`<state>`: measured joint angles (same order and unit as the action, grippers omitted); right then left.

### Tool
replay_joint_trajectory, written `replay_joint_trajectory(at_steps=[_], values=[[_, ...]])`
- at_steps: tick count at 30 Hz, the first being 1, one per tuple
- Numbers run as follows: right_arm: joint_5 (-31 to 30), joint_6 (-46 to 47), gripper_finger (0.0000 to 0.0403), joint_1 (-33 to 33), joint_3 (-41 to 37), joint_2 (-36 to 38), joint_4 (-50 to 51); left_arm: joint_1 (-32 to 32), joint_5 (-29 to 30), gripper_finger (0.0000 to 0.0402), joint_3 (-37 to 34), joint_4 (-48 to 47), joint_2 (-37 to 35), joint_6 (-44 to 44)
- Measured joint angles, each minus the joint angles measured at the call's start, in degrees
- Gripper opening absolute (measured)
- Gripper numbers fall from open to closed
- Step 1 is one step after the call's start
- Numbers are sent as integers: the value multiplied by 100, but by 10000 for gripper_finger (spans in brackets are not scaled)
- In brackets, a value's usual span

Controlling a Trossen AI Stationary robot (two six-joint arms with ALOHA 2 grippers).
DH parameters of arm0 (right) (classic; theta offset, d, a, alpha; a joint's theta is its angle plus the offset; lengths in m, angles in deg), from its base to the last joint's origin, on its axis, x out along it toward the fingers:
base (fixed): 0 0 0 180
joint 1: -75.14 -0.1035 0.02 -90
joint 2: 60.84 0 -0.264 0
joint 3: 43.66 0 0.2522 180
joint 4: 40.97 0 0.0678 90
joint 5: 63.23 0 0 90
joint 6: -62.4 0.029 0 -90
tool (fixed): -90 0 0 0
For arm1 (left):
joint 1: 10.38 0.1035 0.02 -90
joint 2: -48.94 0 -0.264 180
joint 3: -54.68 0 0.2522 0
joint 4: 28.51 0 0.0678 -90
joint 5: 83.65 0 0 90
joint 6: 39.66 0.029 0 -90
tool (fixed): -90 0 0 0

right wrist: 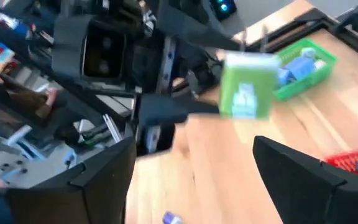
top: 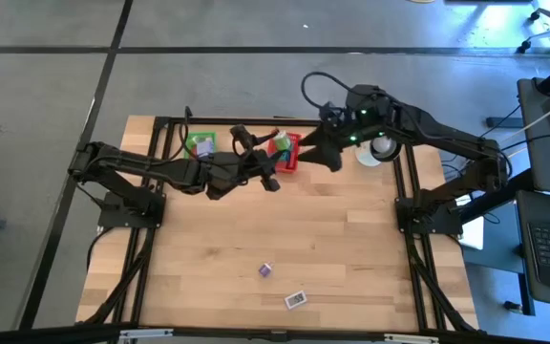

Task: Pick & Place Office items
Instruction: Put the green charger adapter into the green bin

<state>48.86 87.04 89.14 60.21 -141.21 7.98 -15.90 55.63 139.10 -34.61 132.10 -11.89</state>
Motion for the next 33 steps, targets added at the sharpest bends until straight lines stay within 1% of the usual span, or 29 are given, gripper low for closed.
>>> replay_joint_trajectory(at_steps=[2, 4, 5, 10, 12, 13, 17, 20, 22, 25, 28, 30, 33], values=[[-21, -120, 326, 16, 0, 157, 274, -5, 123, 181, 0, 13, 0, 0], [-227, -264, 325, 37, 0, 298, 563, -11, 131, 181, 0, 76, 0, 37], [-369, -315, 324, 38, 0, 358, 698, -11, 73, 181, 0, 127, 0, 102], [-1282, -559, 320, 33, 0, 628, 1275, -11, -623, 181, 0, 187, -4, 284], [-1660, -593, 320, 33, 0, 680, 1495, -6, -673, 181, 0, 195, -4, 282], [-1852, -620, 320, 33, 0, 696, 1610, 0, -638, 181, 0, 192, -4, 279], [-2631, -714, 320, 33, 0, 733, 2054, 95, -96, 181, 0, -2, -6, 36], [-3053, -714, 320, 33, -1, 731, 2300, 301, 156, 182, 0, -758, -7, -472], [-3224, -714, 320, 33, -2, 731, 2363, 527, 68, 182, 0, -1504, -7, -1079], [-3362, -720, 320, 33, -2, 731, 2379, 964, -501, 182, 0, -2743, -7, -2165], [-3366, -763, 320, 49, 0, 731, 2377, 1518, -986, 182, 0, -3964, -7, -2973], [-3368, -777, 320, 55, 0, 731, 2377, 1925, -1244, 182, 0, -4731, -7, -3355], [-3368, -774, 320, 57, 0, 731, 2377, 2539, -1867, 182, 0, -5894, -7, -3555]])
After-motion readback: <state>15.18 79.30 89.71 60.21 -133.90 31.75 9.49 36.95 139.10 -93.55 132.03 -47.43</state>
